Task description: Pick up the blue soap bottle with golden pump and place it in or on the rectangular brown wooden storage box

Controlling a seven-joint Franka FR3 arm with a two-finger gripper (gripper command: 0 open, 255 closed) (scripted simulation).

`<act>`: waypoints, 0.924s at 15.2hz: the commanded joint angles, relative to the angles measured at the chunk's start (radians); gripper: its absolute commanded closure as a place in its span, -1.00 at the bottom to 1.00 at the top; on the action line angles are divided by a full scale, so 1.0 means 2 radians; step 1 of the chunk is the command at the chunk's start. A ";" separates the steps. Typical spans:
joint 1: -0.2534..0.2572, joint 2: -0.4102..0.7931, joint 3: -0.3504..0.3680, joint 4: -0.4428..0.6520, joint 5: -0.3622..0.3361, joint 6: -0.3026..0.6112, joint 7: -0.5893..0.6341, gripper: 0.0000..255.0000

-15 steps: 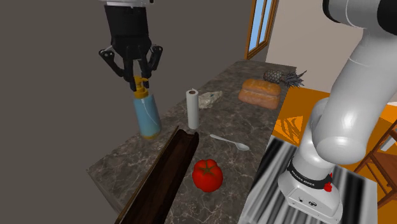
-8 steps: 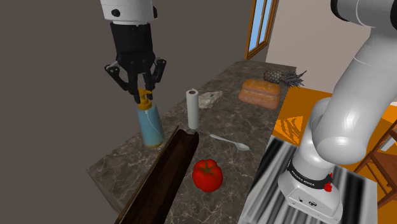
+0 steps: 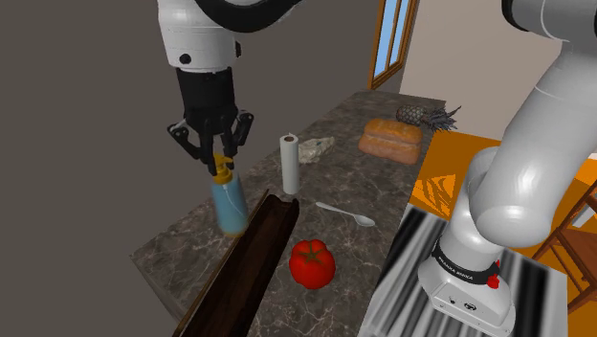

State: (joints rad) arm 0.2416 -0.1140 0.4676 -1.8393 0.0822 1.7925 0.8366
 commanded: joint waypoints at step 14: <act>0.002 0.005 0.004 -0.086 0.000 0.091 -0.001 1.00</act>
State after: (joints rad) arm 0.2457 -0.1033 0.4748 -2.0069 0.0819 1.9699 0.8346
